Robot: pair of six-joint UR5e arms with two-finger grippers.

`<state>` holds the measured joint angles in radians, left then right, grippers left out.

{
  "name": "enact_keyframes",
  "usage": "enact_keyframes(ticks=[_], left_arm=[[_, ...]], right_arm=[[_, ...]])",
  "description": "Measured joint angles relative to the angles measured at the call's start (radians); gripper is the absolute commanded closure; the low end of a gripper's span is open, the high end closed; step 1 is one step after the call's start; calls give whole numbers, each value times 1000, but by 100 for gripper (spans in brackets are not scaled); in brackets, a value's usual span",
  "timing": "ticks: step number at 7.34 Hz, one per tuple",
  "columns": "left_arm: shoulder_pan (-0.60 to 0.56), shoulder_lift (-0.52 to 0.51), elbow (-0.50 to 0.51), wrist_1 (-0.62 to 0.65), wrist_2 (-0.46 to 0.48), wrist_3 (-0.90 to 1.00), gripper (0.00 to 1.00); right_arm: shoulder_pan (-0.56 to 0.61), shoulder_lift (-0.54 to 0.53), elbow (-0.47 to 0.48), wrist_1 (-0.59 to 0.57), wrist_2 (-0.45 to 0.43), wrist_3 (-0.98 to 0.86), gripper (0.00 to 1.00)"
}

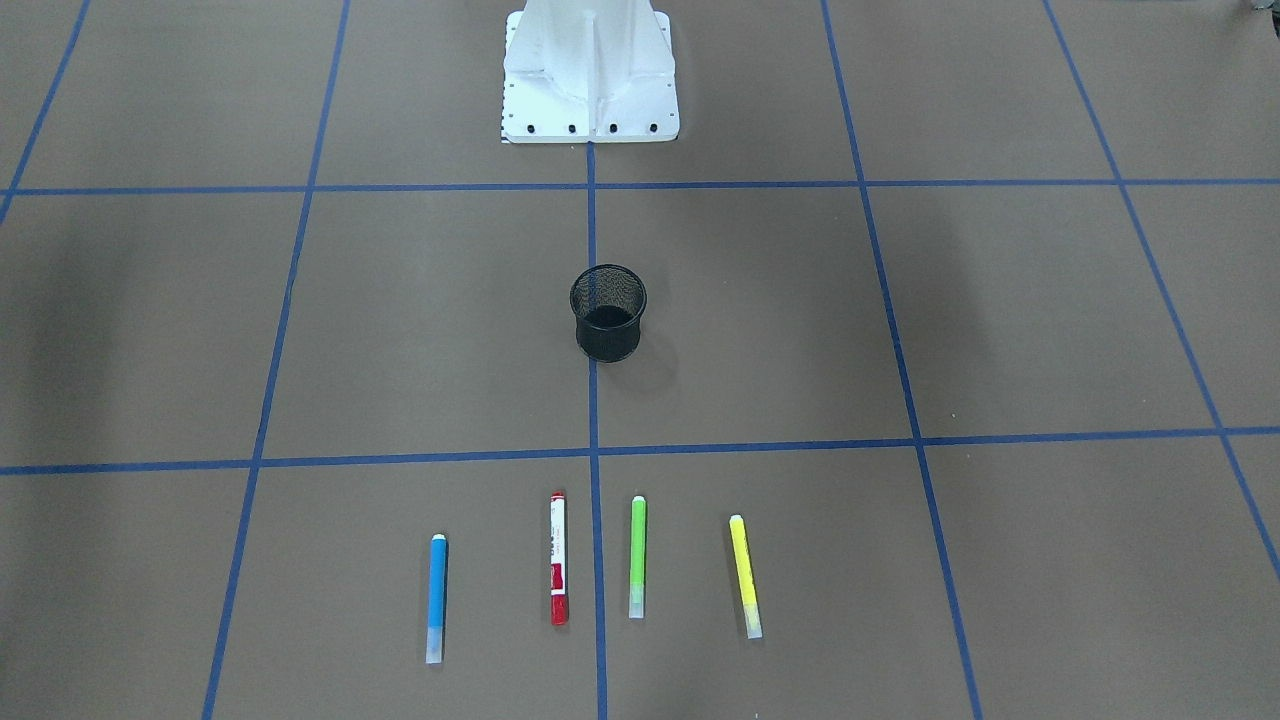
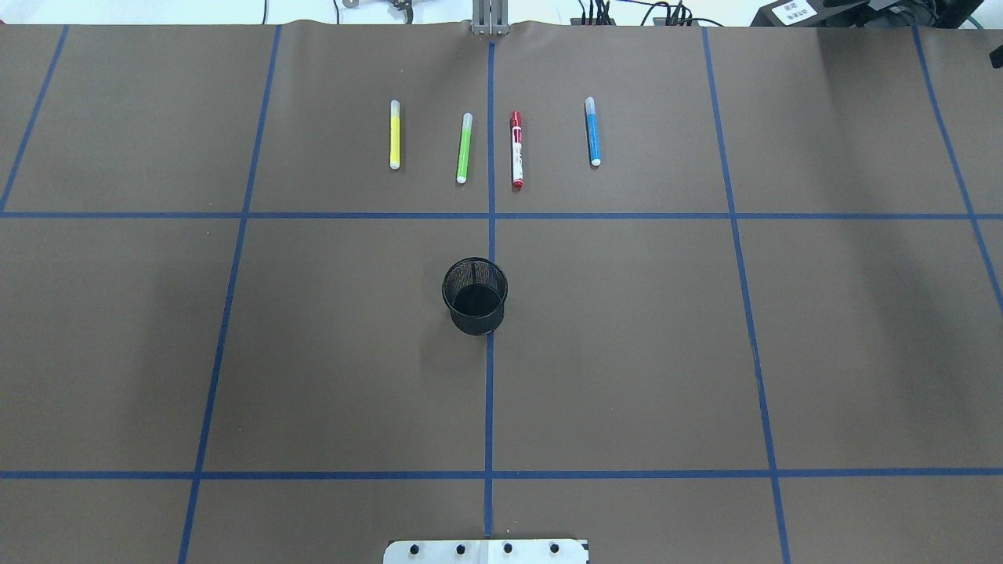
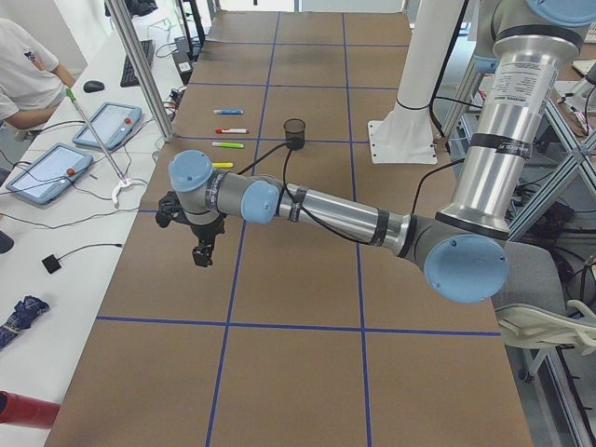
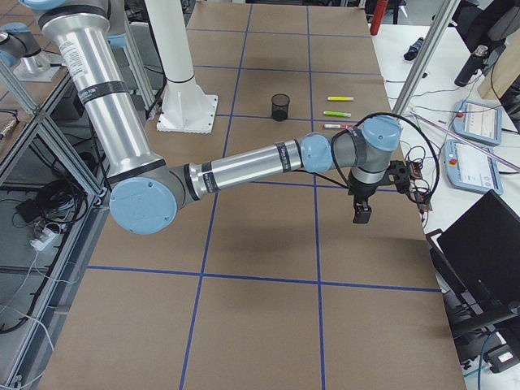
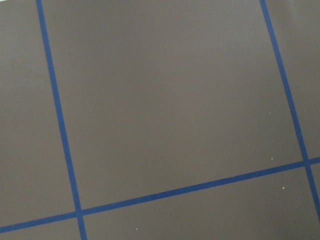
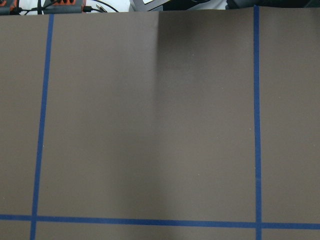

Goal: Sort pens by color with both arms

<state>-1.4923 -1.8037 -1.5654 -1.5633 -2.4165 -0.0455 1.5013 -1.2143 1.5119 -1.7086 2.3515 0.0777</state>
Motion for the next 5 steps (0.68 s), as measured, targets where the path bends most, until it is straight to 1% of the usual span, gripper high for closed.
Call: enact_keyframes(ticks=[2, 3, 5], left_arm=[[-29, 12, 32, 37, -4, 92, 0], [-35, 17, 31, 56, -1, 108, 0], [-40, 31, 24, 61, -5, 115, 0]], right_arm=[[3, -54, 47, -24, 1, -52, 0], [2, -90, 79, -14, -5, -55, 0], [0, -120, 123, 7, -5, -54, 0]])
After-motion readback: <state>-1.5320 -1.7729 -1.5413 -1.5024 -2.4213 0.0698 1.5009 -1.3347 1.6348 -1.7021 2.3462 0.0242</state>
